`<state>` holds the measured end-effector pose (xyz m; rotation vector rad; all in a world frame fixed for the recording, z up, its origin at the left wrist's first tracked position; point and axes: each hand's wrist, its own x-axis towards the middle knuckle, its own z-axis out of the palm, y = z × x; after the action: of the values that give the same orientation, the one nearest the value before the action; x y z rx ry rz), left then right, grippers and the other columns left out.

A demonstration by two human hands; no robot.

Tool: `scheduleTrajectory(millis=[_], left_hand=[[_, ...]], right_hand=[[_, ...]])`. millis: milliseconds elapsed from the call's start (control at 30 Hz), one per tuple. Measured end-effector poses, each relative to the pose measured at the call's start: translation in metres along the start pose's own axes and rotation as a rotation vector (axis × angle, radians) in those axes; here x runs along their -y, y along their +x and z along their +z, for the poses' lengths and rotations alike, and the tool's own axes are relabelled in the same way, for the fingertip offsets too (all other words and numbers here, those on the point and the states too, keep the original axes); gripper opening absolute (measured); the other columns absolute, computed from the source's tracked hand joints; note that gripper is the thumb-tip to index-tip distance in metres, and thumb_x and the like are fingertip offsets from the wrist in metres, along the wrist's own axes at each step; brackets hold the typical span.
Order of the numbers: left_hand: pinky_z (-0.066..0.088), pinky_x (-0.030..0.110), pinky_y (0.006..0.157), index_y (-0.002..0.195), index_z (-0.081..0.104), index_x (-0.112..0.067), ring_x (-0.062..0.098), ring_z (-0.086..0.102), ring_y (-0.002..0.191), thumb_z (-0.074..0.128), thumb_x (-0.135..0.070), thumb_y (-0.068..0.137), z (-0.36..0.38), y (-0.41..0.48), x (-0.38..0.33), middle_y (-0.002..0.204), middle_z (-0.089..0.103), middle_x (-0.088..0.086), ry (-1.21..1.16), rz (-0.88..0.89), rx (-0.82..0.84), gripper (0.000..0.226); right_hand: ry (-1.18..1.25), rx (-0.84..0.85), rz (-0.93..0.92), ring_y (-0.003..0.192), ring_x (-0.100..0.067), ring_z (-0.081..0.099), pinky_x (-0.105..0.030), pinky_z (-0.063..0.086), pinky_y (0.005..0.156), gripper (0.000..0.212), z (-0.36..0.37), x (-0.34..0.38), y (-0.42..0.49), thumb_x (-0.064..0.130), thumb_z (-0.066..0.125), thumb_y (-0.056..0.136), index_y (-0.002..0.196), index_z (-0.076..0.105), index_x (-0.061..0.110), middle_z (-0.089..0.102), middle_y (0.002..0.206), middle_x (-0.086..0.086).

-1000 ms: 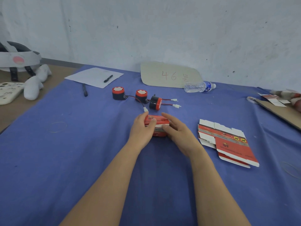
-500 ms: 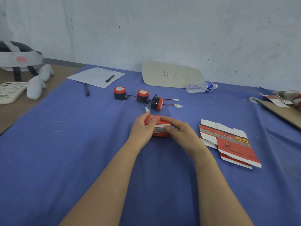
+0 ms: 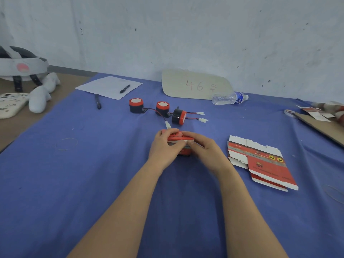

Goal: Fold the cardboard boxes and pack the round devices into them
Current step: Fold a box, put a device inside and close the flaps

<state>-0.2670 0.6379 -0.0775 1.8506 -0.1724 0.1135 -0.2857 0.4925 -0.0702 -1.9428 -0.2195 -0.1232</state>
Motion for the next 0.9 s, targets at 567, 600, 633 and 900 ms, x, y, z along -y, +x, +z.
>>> scheduleTrajectory(millis=[567, 600, 633, 900], left_hand=[[0.041, 0.022, 0.084, 0.125, 0.060, -0.023, 0.015, 0.044, 0.108, 0.041, -0.006, 0.091, 0.0042, 0.0066, -0.0073, 0.132, 0.042, 0.002, -0.082, -0.102, -0.032, 0.043], [0.042, 0.023, 0.086, 0.124, 0.060, -0.023, 0.014, 0.044, 0.108, 0.041, -0.006, 0.091, 0.0041, 0.0064, -0.0076, 0.132, 0.042, 0.002, -0.085, -0.101, -0.037, 0.043], [0.043, 0.025, 0.088, 0.124, 0.061, -0.023, 0.014, 0.045, 0.109, 0.041, -0.007, 0.091, 0.0043, 0.0057, -0.0078, 0.131, 0.043, 0.002, -0.084, -0.097, -0.042, 0.041], [0.044, 0.023, 0.085, 0.121, 0.059, -0.030, 0.009, 0.047, 0.105, 0.053, -0.022, 0.092, 0.0063, 0.0011, -0.0039, 0.121, 0.041, -0.008, -0.006, -0.039, -0.076, 0.030]], right_hand=[[0.052, 0.078, 0.030, 0.116, -0.009, 0.057, -0.024, 0.047, 0.098, 0.038, -0.0029, 0.0014, -0.0041, 0.008, 0.048, 0.098, 0.123, 0.059, 0.035, 0.063, 0.124, 0.009], [0.053, 0.087, 0.039, 0.117, -0.007, 0.056, -0.021, 0.047, 0.097, 0.041, -0.0034, 0.0014, -0.0045, 0.005, 0.048, 0.097, 0.124, 0.058, 0.034, 0.063, 0.125, 0.009], [0.052, 0.090, 0.043, 0.117, -0.006, 0.056, -0.018, 0.047, 0.095, 0.044, -0.0038, 0.0017, -0.0048, 0.002, 0.047, 0.096, 0.124, 0.058, 0.034, 0.063, 0.124, 0.009], [0.022, 0.075, 0.045, 0.117, -0.009, 0.058, -0.031, 0.045, 0.104, 0.044, -0.0029, 0.0031, -0.0053, 0.001, 0.049, 0.096, 0.132, 0.057, 0.026, 0.064, 0.124, 0.004]])
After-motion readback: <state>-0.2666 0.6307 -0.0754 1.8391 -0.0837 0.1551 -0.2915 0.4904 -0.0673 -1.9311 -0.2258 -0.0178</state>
